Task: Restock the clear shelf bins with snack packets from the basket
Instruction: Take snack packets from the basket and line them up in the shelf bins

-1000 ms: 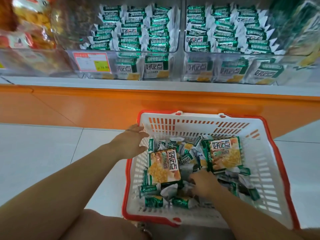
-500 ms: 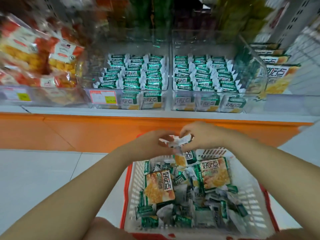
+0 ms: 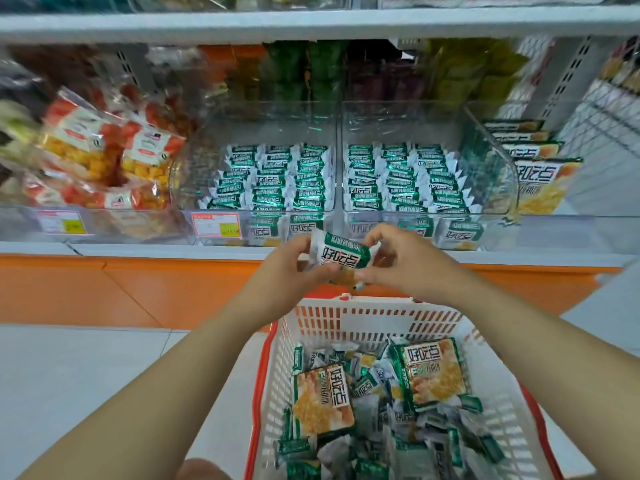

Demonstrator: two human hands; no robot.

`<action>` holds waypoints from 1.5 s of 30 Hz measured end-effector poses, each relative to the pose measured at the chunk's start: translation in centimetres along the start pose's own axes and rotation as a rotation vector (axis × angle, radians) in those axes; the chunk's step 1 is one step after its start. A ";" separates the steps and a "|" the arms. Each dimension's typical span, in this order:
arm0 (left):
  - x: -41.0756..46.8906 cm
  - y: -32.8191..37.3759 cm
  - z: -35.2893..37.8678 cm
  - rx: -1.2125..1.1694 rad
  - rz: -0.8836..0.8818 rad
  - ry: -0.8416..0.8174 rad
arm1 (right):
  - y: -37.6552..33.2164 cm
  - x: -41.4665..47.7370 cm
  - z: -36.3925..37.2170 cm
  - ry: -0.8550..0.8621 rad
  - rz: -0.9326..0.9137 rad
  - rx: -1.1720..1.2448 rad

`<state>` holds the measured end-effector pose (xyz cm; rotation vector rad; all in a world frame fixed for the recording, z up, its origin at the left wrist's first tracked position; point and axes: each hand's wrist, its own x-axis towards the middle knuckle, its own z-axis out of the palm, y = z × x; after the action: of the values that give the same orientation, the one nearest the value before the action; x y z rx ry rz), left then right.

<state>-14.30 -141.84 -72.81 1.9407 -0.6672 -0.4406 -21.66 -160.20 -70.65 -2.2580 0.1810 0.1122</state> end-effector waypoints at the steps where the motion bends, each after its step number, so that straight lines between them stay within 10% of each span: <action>1: 0.1 0.3 -0.3 0.033 0.011 0.020 | -0.1 0.2 0.1 0.031 -0.023 -0.016; 8: 2.7 3.9 -4.4 0.630 0.224 -0.026 | -1.5 2.2 0.8 0.250 -0.232 -0.088; 14: 7.6 4.4 -8.3 0.571 0.100 0.212 | 0.3 3.8 -1.0 0.475 -0.174 -0.095; 28: 13.3 3.3 -6.9 0.708 -0.270 -0.412 | 3.2 4.7 -0.4 0.493 -0.118 -0.282; 45: 12.4 1.6 -6.2 0.640 -0.110 -0.327 | 3.1 4.4 -0.3 0.479 -0.095 -0.328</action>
<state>-1.50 -145.82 -68.89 2.5447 -1.0030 -0.6819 -17.81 -162.81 -73.40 -2.5828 0.3267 -0.4864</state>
